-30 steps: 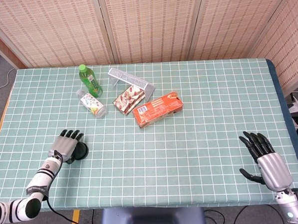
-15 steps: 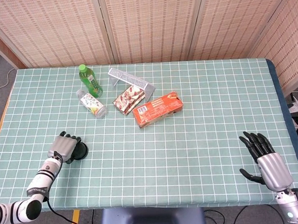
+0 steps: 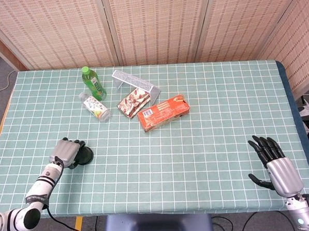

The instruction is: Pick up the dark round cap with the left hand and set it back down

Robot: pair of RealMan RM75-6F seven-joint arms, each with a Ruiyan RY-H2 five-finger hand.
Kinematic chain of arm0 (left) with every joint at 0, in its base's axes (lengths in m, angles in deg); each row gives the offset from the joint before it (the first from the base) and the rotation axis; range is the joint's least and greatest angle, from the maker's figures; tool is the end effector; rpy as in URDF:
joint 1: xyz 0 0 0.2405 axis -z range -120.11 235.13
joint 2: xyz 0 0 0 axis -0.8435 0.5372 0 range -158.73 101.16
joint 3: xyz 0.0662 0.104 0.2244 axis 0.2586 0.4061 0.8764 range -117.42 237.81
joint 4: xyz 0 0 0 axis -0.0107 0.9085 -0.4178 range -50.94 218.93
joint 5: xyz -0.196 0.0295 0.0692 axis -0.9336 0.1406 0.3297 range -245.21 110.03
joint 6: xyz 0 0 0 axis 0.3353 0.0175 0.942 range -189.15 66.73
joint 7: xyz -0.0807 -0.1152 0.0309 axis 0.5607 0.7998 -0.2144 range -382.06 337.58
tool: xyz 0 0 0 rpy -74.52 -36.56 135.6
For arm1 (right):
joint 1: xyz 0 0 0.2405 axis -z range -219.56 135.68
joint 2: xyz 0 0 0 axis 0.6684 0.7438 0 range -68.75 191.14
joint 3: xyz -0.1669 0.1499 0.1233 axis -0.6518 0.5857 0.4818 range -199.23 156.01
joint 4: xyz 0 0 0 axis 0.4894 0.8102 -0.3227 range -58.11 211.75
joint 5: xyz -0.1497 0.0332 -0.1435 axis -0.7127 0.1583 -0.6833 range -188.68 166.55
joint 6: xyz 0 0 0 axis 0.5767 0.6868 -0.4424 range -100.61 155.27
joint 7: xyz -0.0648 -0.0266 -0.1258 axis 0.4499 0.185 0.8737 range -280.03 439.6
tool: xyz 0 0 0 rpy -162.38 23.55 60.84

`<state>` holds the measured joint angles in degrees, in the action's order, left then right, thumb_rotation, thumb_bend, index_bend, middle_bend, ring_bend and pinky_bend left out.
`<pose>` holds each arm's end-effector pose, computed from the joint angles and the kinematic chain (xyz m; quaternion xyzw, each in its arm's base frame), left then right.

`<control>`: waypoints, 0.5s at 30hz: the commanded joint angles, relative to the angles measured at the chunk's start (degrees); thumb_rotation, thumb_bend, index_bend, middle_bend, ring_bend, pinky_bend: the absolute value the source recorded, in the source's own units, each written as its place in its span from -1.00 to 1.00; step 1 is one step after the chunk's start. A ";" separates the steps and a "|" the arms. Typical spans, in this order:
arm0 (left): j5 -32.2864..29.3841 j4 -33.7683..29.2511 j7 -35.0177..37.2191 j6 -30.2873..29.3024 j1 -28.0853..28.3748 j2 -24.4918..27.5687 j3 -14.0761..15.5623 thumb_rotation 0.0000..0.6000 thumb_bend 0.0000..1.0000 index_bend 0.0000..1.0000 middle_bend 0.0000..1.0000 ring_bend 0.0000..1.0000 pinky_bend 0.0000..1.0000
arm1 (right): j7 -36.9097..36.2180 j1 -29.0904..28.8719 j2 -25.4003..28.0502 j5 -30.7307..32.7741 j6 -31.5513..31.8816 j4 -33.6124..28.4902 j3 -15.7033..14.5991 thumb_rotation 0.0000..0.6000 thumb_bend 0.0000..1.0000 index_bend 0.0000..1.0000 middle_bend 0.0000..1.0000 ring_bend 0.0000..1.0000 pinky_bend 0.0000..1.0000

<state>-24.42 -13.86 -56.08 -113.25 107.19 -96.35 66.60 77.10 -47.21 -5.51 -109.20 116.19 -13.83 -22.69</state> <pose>-0.2225 0.3286 0.0639 -0.7926 -0.3506 -0.1345 0.4804 -0.2853 -0.1655 0.1350 0.6444 -0.3602 0.4438 0.5081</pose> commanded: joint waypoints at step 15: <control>-0.79 8.46 1.02 -3.59 -3.53 -0.67 -2.36 1.00 -0.24 0.02 -0.01 -0.24 -0.50 | 0.66 0.17 0.46 -0.15 0.28 -0.19 -0.02 1.00 -0.75 -1.00 -1.00 -1.00 -1.00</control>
<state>-23.69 -9.60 -53.12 -115.55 104.44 -94.77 64.03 77.76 -47.05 -5.07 -109.37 116.45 -14.02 -22.72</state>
